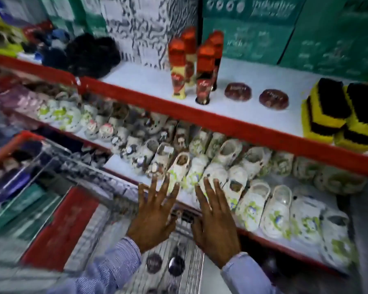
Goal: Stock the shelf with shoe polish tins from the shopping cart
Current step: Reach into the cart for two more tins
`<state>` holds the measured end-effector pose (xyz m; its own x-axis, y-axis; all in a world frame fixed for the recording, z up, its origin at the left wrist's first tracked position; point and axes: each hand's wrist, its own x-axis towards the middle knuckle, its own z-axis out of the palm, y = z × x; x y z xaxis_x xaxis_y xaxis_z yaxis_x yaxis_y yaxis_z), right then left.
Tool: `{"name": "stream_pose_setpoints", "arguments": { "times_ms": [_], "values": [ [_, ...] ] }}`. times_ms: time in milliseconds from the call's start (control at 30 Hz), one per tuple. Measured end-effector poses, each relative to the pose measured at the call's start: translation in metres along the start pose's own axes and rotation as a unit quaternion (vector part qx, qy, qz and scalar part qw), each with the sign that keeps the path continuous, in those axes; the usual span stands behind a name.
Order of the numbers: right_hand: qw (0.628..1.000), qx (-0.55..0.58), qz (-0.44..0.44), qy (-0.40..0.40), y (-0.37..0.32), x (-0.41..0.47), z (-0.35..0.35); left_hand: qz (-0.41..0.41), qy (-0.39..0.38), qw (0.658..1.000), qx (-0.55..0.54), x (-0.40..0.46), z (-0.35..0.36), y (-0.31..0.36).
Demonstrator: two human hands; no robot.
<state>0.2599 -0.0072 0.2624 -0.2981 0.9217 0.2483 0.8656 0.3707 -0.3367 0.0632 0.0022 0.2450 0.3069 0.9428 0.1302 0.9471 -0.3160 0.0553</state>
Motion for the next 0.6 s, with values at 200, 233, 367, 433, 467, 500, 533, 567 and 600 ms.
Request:
{"name": "stream_pose_setpoints", "arguments": {
  "times_ms": [200, 233, 367, 433, 467, 500, 533, 567, 600],
  "values": [
    [0.972, -0.023, 0.048, -0.228, -0.022, -0.046, 0.133, -0.101, -0.255, 0.961, -0.045, -0.065, 0.099, -0.027],
    [0.963, -0.028, 0.056, -0.262, -0.023, -0.052, 0.158, -0.109, -0.288, 0.950, -0.046, -0.071, 0.117, -0.031],
    [0.904, -0.026, 0.126, -0.409, -0.017, -0.066, 0.243, -0.140, -0.325, 0.933, -0.068, -0.091, 0.194, -0.043],
    [0.874, -0.031, 0.159, -0.458, -0.014, -0.067, 0.279, -0.141, -0.355, 0.919, -0.093, -0.097, 0.231, -0.050],
    [0.861, -0.028, 0.177, -0.476, -0.013, -0.067, 0.292, -0.134, -0.367, 0.915, -0.101, -0.097, 0.243, -0.052],
    [0.846, -0.027, 0.198, -0.495, -0.012, -0.068, 0.306, -0.125, -0.383, 0.909, -0.112, -0.099, 0.258, -0.054],
    [0.832, -0.030, 0.219, -0.508, -0.011, -0.070, 0.318, -0.115, -0.397, 0.903, -0.121, -0.100, 0.269, -0.057],
    [0.822, -0.037, 0.236, -0.517, -0.010, -0.073, 0.329, -0.106, -0.408, 0.897, -0.130, -0.101, 0.282, -0.059],
    [0.815, -0.049, 0.246, -0.522, -0.011, -0.076, 0.340, -0.095, -0.419, 0.893, -0.136, -0.104, 0.295, -0.061]
  ]
}}
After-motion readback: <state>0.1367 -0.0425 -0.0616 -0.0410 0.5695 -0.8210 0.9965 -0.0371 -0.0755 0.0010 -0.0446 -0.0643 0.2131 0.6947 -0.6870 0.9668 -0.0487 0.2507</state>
